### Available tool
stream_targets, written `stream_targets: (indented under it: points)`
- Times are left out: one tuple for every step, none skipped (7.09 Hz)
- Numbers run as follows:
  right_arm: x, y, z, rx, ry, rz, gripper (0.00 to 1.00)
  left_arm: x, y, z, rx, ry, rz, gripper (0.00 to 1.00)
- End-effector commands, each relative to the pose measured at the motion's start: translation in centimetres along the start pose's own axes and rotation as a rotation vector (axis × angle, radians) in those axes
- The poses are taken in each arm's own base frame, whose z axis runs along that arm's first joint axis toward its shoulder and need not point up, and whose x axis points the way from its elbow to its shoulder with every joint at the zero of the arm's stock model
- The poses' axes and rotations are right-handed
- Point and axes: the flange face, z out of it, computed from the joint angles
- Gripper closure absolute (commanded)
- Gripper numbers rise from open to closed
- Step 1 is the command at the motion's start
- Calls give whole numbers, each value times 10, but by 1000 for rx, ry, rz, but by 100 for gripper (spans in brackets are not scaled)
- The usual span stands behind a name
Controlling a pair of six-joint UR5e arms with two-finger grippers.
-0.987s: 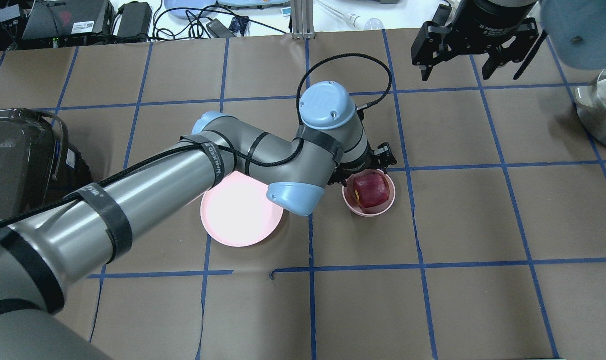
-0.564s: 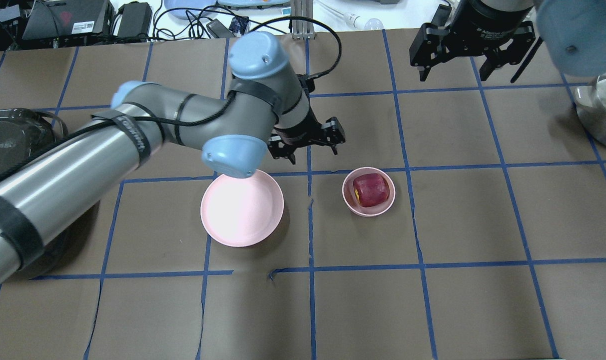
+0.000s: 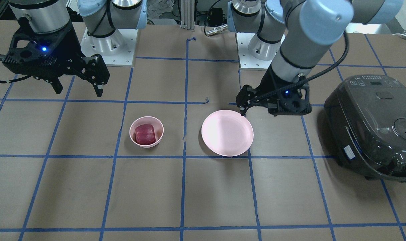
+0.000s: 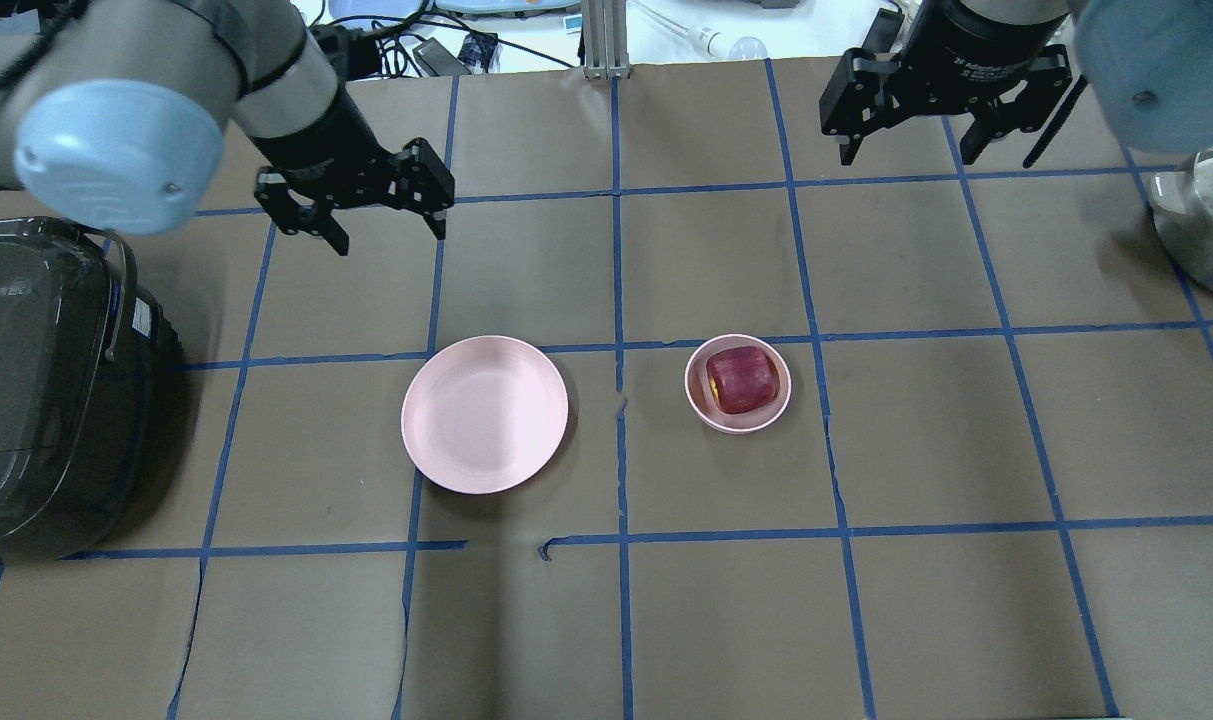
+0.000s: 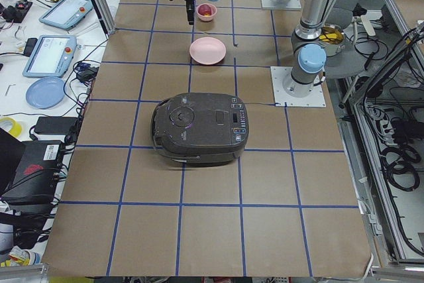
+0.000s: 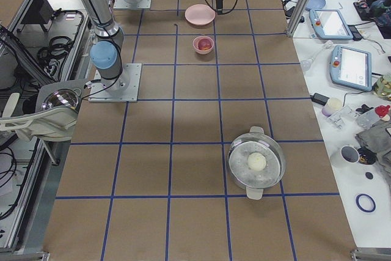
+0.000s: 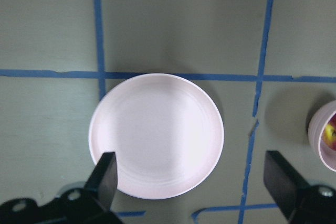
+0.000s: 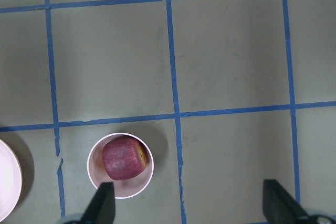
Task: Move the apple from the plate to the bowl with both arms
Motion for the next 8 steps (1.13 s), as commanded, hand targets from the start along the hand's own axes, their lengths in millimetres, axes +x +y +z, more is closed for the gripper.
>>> stream_targets:
  points:
    - [-1,0,0,0,0,-3,0,-5,24,-53,20,-27,3,0]
    - [-1,0,0,0,-2,-4,0,-6,29,-55,18,-38,4,0]
    - [-1,1,1,-3,-1,-4,0,-6,34,-56,-9,-41,2,0]
    - [-1,0,0,0,-2,-4,0,-7,34,-57,-8,-44,5,0]
    - [-1,0,0,0,-2,-4,0,-10,34,-59,-1,-77,33,0]
    - [-1,1,1,-2,-2,-4,0,-10,33,-64,8,-77,95,0]
    - [-1,0,0,0,-2,-4,0,-9,33,-63,5,-73,97,0]
    - [-1,0,0,0,-2,-3,0,-9,33,-61,2,-73,97,0]
